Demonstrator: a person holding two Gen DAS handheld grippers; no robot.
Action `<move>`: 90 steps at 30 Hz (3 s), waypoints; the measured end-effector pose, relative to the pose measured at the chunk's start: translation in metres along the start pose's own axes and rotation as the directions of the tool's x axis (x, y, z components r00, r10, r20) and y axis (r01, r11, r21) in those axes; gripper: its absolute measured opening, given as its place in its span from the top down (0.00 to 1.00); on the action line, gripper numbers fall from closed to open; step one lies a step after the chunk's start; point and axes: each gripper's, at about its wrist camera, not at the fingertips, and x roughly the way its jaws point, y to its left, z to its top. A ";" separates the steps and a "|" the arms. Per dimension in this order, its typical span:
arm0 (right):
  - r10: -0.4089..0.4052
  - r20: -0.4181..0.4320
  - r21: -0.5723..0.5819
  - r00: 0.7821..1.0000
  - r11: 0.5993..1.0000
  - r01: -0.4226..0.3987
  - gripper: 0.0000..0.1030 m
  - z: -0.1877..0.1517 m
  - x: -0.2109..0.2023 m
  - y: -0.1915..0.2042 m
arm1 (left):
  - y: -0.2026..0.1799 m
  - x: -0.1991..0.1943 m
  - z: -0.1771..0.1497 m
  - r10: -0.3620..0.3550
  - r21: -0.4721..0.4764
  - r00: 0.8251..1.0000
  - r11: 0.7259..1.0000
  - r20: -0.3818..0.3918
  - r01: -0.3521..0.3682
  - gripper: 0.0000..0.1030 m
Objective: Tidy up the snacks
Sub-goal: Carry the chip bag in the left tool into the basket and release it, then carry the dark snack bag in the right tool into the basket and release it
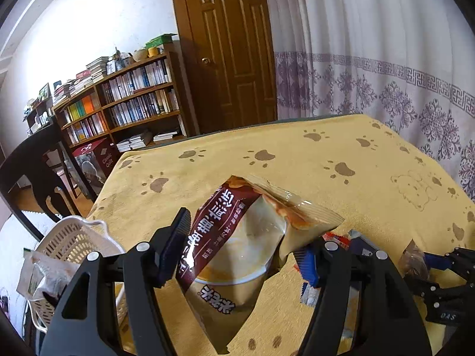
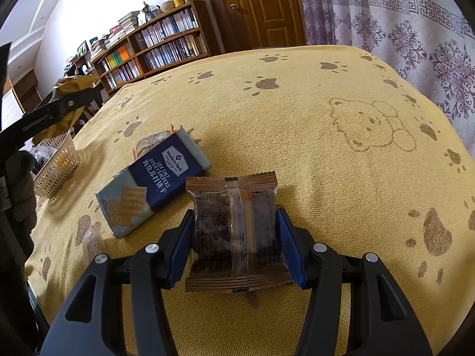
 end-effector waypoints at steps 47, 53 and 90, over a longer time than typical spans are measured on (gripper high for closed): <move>0.203 0.032 0.114 0.979 0.972 -0.206 0.47 0.013 -0.020 0.032 | 0.241 -0.033 -0.032 0.164 -0.532 0.986 0.837 0.013 -0.132 0.16; 0.251 0.035 0.049 0.967 0.966 -0.252 0.47 0.030 -0.022 0.067 | 0.256 -0.051 -0.034 0.183 -0.563 0.982 0.817 0.044 -0.127 0.16; 0.497 -0.249 -0.056 0.831 0.849 -0.525 0.47 0.106 0.089 0.324 | 0.297 -0.102 -0.040 0.316 -0.629 0.943 0.755 0.105 -0.183 0.09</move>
